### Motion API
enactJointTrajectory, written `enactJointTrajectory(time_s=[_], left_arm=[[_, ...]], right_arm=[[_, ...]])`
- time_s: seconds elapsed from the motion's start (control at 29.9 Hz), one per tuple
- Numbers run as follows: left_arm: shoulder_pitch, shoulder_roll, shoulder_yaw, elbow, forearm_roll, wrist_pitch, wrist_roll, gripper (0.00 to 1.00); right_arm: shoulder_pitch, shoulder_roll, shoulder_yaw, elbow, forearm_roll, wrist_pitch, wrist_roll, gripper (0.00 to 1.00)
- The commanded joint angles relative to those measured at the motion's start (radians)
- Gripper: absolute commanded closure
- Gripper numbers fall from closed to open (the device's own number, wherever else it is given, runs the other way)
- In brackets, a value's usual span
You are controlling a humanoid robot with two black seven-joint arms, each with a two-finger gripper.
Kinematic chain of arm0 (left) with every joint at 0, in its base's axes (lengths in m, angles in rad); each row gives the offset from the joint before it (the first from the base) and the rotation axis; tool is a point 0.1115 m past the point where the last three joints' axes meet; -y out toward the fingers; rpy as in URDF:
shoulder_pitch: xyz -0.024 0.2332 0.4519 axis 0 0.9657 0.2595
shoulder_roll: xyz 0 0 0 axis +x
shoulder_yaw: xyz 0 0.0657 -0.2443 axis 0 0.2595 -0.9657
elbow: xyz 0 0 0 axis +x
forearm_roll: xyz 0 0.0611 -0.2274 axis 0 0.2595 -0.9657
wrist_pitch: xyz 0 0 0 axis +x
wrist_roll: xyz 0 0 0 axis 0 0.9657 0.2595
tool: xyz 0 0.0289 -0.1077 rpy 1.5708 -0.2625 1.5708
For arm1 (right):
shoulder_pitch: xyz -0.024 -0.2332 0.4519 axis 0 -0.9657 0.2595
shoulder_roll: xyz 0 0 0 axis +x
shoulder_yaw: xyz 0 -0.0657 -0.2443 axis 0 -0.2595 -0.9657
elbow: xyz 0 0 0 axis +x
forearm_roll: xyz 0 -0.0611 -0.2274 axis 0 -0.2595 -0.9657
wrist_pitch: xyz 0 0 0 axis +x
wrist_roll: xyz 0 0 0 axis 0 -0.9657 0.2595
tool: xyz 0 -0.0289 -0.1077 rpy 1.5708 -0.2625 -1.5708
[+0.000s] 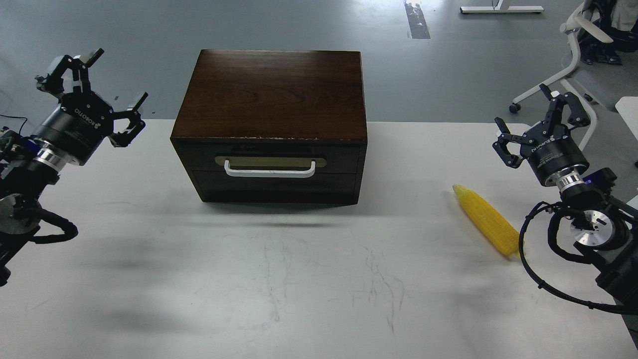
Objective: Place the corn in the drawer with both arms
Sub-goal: 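Move the left gripper toward the white drawer handle of the wooden box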
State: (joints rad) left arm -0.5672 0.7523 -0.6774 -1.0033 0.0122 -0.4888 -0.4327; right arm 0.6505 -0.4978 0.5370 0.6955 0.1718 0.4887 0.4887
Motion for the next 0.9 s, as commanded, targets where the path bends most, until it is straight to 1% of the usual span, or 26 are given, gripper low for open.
enactJointTrajectory(time_s=[0.0,0.1,0.27,0.43,0.5,0.57,0.6,0.67,0.74,0.77,0.8,0.87], left_arm=[[0.000,0.002,-0.001,0.000,0.000,0.000,0.000,0.01],[0.000,0.004,0.001,0.000,0.000,0.000,-0.001,0.01],[-0.017,0.010,0.009,0.005,0.003,0.000,0.008,0.01],[-0.045,0.044,0.018,0.022,0.044,0.000,0.011,0.01],[-0.075,0.048,0.019,0.026,0.147,0.000,0.012,0.01],[-0.115,0.061,0.016,0.009,0.300,0.000,-0.001,0.01],[-0.132,0.080,0.012,-0.020,0.389,0.000,-0.006,0.01],[-0.154,0.108,0.009,-0.073,0.469,0.000,-0.012,0.01],[-0.204,0.142,0.009,-0.147,0.575,0.000,-0.032,0.01],[-0.242,0.160,0.009,-0.199,0.635,0.000,-0.052,0.01],[-0.287,0.177,0.012,-0.248,0.697,0.000,-0.056,0.01],[-0.362,0.188,0.018,-0.309,0.815,0.000,-0.056,0.01]], right_arm=[[0.001,0.004,0.000,-0.001,0.000,0.000,0.000,0.00],[0.003,0.005,0.000,-0.008,0.000,0.000,0.000,0.00],[0.005,0.005,0.000,-0.021,0.000,0.000,0.000,0.00],[0.005,-0.001,0.000,-0.021,-0.001,0.000,0.000,0.00],[0.006,-0.002,0.000,-0.021,-0.001,0.000,0.000,0.00],[0.006,-0.002,-0.002,-0.021,-0.003,0.000,0.000,0.00],[0.006,-0.002,-0.002,-0.021,-0.005,0.000,0.000,0.00],[0.008,-0.002,0.000,-0.021,-0.005,0.000,0.000,0.00],[0.008,-0.002,0.000,-0.021,-0.006,0.000,0.000,0.00],[0.008,-0.004,0.000,-0.021,-0.008,0.000,0.000,0.00],[0.008,-0.004,0.000,-0.021,-0.008,0.000,0.000,0.00],[0.008,-0.004,-0.002,-0.021,-0.009,0.000,0.000,0.00]])
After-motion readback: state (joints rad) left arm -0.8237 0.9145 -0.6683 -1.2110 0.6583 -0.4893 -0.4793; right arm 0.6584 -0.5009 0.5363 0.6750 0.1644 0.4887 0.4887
